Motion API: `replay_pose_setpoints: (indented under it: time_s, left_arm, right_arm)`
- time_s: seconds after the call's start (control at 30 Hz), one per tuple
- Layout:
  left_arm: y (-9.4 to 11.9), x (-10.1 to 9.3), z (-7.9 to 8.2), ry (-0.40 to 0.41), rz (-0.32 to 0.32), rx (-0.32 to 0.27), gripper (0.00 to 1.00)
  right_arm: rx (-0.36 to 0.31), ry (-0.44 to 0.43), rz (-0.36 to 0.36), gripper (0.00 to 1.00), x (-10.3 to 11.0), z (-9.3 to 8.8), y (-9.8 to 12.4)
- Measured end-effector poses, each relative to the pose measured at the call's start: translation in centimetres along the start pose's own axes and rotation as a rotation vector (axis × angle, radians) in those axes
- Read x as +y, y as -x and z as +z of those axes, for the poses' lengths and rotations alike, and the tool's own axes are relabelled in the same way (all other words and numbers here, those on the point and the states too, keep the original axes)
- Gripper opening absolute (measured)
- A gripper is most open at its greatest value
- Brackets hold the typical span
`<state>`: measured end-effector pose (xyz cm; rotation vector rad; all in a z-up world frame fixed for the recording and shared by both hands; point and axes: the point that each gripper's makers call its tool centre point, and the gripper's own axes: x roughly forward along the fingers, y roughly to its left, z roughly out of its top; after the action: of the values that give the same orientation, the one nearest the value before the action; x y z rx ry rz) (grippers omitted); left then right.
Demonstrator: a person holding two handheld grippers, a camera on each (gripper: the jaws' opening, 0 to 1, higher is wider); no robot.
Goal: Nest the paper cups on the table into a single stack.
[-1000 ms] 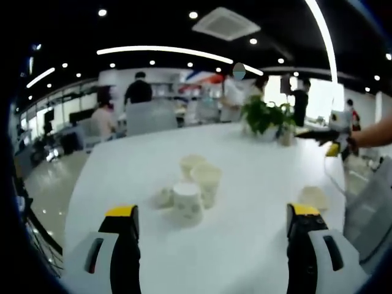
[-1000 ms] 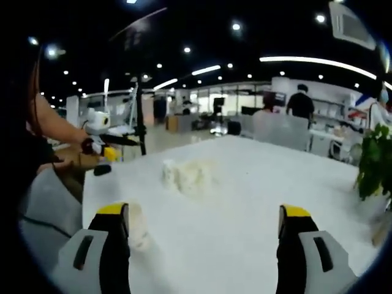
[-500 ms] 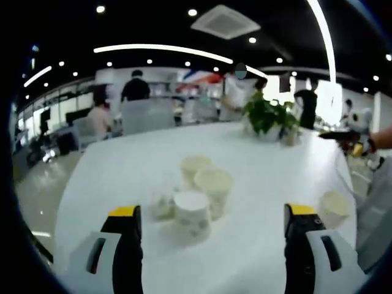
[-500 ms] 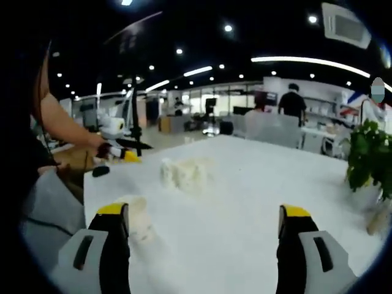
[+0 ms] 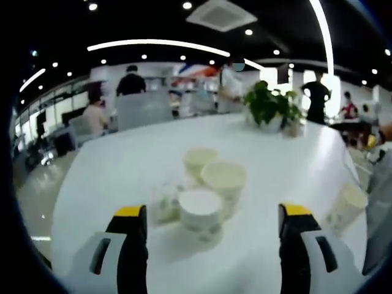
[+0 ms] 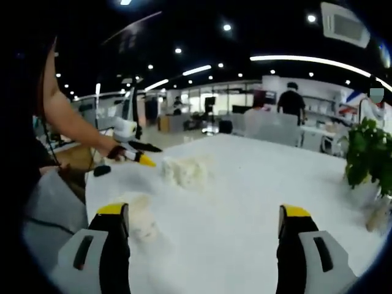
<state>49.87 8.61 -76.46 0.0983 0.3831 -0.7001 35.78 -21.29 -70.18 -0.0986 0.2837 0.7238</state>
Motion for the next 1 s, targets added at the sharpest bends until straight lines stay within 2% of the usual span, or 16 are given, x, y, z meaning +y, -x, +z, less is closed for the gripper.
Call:
replay_pose_setpoints:
  time_s: [0.17, 0.4, 0.5, 0.6, 0.73, 1.0]
  left_arm:
    - [-0.6, 0.8, 0.0, 0.009, 0.007, 0.0, 0.82]
    - [-1.7, 1.1, -0.8, -0.022, 0.006, 0.026, 0.71]
    - [-2.0, 0.7, -0.9, -0.033, 0.012, 0.033, 0.63]
    - [-2.2, 0.6, -0.9, -0.038, 0.014, 0.027, 0.59]
    - [-2.4, 1.0, -1.6, -0.067, 0.041, 0.065, 0.52]
    - [-2.6, 0.7, -1.7, -0.068, 0.024, 0.068, 0.44]
  right_arm:
    - [-0.001, -0.006, 0.002, 1.0, 0.2, 0.0, -0.2]
    - [0.006, -0.01, 0.001, 1.0, 0.2, -0.3, -0.1]
    - [0.006, -0.015, -0.005, 1.0, 0.2, -0.5, 0.0]
    - [0.015, -0.024, -0.004, 1.0, 0.4, -1.0, 0.0]
    - [0.02, -0.023, 0.004, 1.0, 0.8, -1.1, -0.1]
    - [0.022, -0.03, 0.001, 1.0, 0.6, -1.2, 0.3]
